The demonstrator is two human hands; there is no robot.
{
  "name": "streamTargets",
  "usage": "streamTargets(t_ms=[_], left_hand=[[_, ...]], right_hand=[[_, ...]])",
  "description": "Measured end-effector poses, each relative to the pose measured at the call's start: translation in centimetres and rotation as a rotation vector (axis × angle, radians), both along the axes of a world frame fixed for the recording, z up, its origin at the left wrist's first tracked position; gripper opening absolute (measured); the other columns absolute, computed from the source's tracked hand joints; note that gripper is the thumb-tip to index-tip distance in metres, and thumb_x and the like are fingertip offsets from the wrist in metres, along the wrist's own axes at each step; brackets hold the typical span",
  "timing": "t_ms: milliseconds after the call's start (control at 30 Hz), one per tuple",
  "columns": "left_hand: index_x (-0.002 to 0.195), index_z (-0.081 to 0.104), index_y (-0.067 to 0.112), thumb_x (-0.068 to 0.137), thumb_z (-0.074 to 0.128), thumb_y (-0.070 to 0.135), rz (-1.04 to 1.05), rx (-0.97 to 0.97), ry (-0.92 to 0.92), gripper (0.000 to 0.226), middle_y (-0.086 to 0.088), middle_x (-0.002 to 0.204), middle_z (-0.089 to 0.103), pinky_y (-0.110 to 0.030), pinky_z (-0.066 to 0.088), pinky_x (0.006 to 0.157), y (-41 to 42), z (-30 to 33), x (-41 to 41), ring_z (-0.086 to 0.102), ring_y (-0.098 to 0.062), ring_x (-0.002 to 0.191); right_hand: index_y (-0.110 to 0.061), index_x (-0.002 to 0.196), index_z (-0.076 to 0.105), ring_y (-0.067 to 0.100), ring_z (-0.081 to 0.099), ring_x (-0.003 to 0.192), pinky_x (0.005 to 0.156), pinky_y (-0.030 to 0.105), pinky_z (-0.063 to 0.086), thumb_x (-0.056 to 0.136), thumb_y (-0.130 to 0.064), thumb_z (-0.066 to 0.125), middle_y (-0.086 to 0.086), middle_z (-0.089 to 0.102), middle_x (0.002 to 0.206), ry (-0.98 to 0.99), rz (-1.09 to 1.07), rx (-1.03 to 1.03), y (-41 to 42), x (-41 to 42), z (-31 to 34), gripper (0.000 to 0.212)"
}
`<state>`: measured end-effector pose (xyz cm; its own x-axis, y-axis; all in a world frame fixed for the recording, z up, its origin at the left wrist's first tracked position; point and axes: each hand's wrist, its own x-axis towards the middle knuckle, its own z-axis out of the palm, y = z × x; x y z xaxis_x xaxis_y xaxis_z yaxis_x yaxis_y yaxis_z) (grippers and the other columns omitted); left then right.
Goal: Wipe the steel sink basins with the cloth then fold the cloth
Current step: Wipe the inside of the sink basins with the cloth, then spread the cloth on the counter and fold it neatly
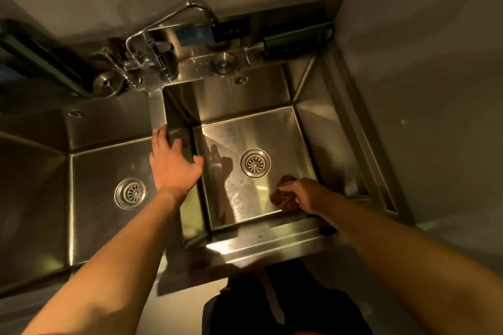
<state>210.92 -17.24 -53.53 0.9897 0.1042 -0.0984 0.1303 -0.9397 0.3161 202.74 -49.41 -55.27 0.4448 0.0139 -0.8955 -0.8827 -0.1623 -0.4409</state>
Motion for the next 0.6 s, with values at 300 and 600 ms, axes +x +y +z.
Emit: streamTargets(t_ms=[300,600], left_hand=[[0.142,0.053,0.011,0.087,0.07,0.038,0.019,-0.095,0.2,0.063,-0.014,0.158,0.037,-0.055,0.042,0.112,0.1,4.5,-2.9,0.039,-0.037,0.143],[0.153,0.043,0.022,0.085,0.079,0.031,-0.122,-0.531,0.181,0.078,-0.001,0.15,0.051,-0.03,0.04,0.112,-3.5,14.4,-12.0,0.05,-0.017,0.137]], right_hand=[[-0.02,0.131,0.068,0.021,0.058,0.12,0.105,0.04,0.05,0.09,-0.006,0.063,0.001,0.06,0.134,-0.396,0.166,-0.171,-0.6,-2.0,9.2,0.043],[-0.03,0.141,0.057,0.012,0.05,0.133,0.117,0.03,0.036,0.09,-0.002,0.067,-0.009,0.054,0.145,-0.89,0.32,-0.544,2.9,-3.2,19.4,0.059]])
